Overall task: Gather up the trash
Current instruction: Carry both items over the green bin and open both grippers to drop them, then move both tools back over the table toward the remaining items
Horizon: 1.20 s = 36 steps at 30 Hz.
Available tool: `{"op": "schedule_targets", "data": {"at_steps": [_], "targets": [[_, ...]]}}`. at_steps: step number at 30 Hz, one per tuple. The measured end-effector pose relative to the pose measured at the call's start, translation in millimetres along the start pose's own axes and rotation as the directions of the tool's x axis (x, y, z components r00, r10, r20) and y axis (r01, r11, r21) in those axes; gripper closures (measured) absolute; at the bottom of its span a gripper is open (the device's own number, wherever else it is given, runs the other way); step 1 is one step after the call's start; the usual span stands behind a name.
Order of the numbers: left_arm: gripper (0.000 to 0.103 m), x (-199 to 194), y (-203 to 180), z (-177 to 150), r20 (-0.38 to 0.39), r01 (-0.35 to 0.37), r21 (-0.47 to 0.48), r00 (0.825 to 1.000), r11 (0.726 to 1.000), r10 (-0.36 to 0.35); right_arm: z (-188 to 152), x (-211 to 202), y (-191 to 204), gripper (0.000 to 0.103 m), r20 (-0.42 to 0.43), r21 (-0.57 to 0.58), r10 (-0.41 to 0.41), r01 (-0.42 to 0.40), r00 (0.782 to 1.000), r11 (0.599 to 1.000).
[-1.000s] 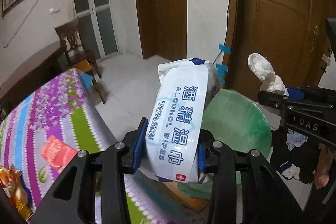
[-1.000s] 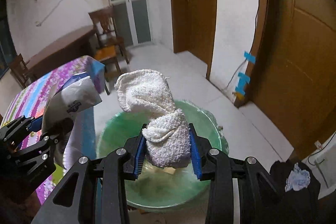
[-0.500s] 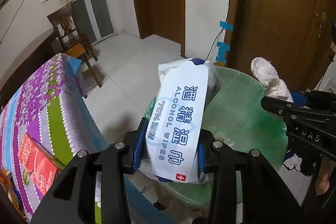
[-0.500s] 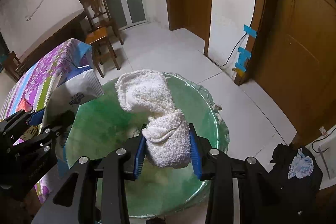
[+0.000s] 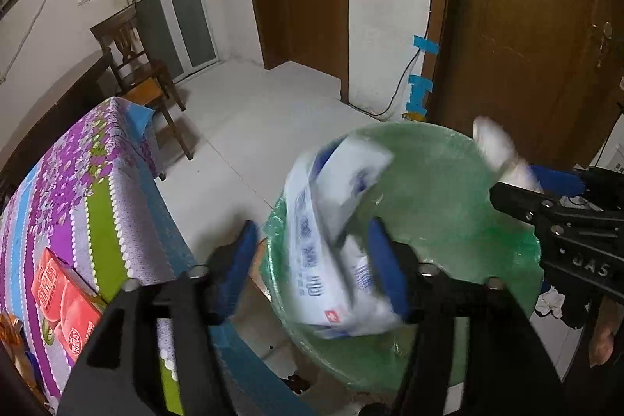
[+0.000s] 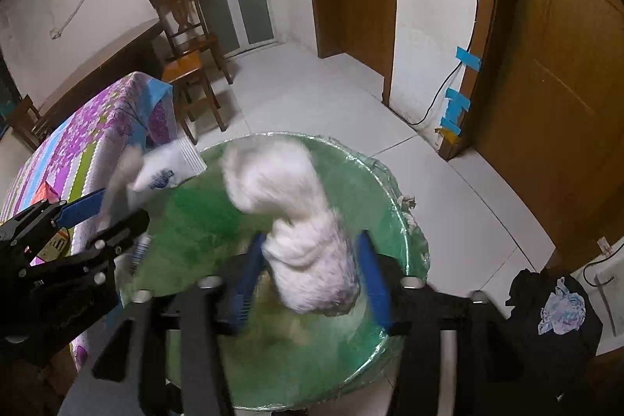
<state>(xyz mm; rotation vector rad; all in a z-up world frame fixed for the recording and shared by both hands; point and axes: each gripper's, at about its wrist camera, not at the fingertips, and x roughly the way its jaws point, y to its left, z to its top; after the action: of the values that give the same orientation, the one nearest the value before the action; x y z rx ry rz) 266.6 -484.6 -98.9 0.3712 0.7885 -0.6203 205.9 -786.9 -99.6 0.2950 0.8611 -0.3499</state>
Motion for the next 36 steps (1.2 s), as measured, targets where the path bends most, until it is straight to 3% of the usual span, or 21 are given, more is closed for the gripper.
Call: {"op": "schedule_targets", "data": {"at_steps": [11, 19, 24, 30, 36], "targets": [[0.04, -2.9, 0.5, -3.3, -0.006, 0.002, 0.001, 1.0, 1.0, -0.002, -9.5, -8.0, -2.7, 0.041, 0.014, 0.015, 0.014, -0.014, 1.0, 1.0], [0.04, -27.6, 9.5, -7.9, 0.026, 0.011, -0.001, 1.0, 1.0, -0.011, -15.7, -49.6, 19.7, 0.034, 0.111, -0.03, -0.001, 0.004, 0.994, 1.0], [0.038, -52.3, 20.3, -19.4, 0.053, 0.017, 0.008, 0.998, 1.0, -0.018, -30.3, -90.0, 41.9, 0.031, 0.213, -0.07, 0.002, 0.013, 0.977, 0.997], [0.036, -105.5, 60.8, -50.3, 0.115, 0.029, 0.016, 0.993, 0.999, -0.031, -63.4, -132.5, 88.1, 0.024, 0.307, -0.135, 0.125, -0.087, 0.943, 0.987], [0.024, -167.7, 143.8, -95.1, 0.164, 0.007, 0.003, 0.986, 1.0, -0.008, -92.2, -140.7, 147.7, 0.02, 0.262, -0.209, 0.289, -0.238, 0.921, 0.948]]}}
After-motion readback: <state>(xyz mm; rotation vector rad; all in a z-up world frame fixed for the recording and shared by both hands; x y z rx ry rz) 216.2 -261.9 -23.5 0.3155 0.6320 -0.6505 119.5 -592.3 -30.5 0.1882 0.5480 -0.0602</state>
